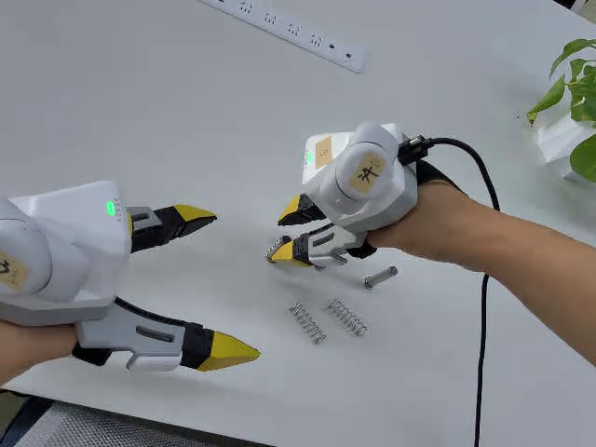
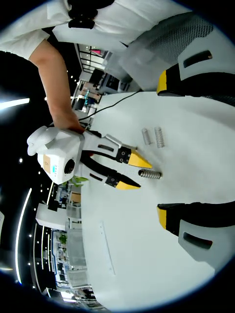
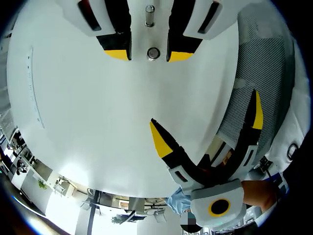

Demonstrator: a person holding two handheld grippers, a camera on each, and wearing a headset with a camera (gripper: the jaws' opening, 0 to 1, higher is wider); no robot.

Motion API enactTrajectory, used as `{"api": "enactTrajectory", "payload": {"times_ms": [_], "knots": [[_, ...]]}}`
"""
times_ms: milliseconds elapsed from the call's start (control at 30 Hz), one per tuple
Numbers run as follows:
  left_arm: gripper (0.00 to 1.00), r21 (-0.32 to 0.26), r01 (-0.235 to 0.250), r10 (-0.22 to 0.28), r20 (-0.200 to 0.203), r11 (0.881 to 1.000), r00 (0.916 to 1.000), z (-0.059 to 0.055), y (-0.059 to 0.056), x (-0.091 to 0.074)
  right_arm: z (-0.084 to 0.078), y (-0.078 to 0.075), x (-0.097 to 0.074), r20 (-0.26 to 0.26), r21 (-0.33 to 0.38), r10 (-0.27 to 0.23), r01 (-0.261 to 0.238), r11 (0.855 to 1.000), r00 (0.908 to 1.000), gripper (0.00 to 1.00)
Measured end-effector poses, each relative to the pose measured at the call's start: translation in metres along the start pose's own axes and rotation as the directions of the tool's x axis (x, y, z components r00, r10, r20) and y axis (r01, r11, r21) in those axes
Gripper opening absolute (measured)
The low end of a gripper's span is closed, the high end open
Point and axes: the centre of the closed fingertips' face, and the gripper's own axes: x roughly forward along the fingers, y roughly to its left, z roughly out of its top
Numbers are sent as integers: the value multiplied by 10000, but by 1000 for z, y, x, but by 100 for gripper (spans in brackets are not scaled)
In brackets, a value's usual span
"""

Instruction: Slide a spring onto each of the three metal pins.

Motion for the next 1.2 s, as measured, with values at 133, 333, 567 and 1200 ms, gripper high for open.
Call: {"api": "enactTrajectory", "payload": {"times_ms": [133,333,567,1200], "knots": [[88,92,12,-10,-140,10000,9999,-1,-2,-1,3,-1,-10,440,254,-245,234,9994,9987,33],[88,252,65,-54,-423,9997,9991,-3,-6,-3,6,-1,-28,1152,703,-745,667,9953,9905,46],[86,463,84,-53,-659,9989,9978,-2,-9,-3,4,2,-52,2124,1379,-1335,1055,9848,9680,59],[77,1461,243,3,-1663,9890,9861,-7,-19,-3,-34,32,-94,3743,2755,-2283,1273,9528,8988,85]]}}
